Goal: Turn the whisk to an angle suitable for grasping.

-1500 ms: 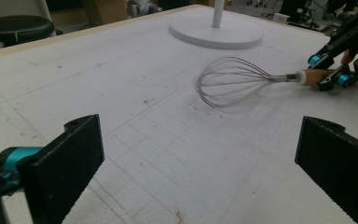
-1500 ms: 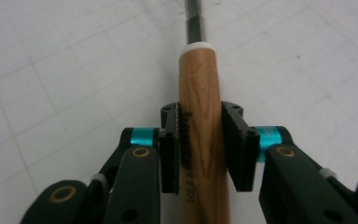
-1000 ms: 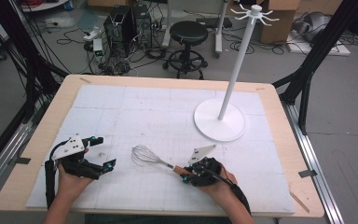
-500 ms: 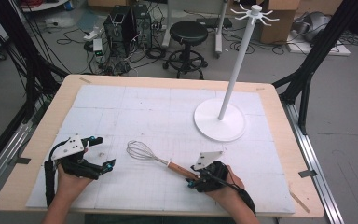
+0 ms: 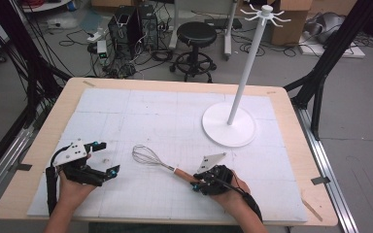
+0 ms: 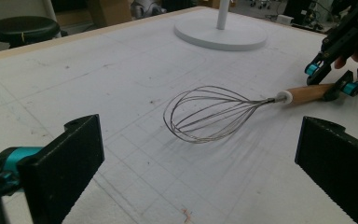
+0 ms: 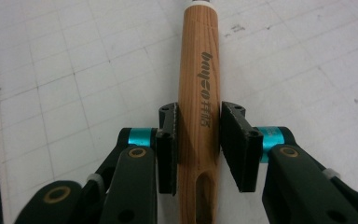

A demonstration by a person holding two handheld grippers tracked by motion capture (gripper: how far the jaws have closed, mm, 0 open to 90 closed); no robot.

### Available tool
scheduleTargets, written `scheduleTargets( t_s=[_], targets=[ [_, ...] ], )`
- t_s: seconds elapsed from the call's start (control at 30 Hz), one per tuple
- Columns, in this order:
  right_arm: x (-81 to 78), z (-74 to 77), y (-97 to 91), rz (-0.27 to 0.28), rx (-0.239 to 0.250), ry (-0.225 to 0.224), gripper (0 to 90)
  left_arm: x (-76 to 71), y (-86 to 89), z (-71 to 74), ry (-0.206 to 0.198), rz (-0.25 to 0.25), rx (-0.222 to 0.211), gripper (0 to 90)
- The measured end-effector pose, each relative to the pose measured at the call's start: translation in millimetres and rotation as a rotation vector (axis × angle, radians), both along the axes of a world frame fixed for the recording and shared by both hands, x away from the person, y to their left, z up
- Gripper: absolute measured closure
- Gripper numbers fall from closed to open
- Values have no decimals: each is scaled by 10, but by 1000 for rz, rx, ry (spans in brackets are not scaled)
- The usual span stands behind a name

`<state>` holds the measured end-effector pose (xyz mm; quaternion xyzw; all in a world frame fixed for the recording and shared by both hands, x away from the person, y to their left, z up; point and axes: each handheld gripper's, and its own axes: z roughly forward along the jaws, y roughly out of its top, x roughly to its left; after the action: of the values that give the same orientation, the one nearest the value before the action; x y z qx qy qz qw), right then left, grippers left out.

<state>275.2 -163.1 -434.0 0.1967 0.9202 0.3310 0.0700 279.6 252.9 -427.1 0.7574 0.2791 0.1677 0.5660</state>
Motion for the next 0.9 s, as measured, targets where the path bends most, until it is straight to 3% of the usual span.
scheduleTargets(
  t_s=[0.13, 0.23, 0.63, 0.77, 0.9],
  targets=[
    [31, 42, 87, 45, -13, -22, 704, -7, 0, 6, -2, 0, 1, 17],
    [73, 43, 257, 101, -16, -31, 704, -14, 2, 17, -5, 0, -2, 17],
    [208, 63, 665, 174, -54, -63, 704, -18, 13, 37, -13, -3, -6, 17],
    [203, 77, 663, 166, -61, -55, 689, -24, 14, 36, -13, -3, -3, 17],
    [104, 104, 482, 141, -53, -40, 637, -31, 11, 35, -13, -2, 12, 17]
  ],
)
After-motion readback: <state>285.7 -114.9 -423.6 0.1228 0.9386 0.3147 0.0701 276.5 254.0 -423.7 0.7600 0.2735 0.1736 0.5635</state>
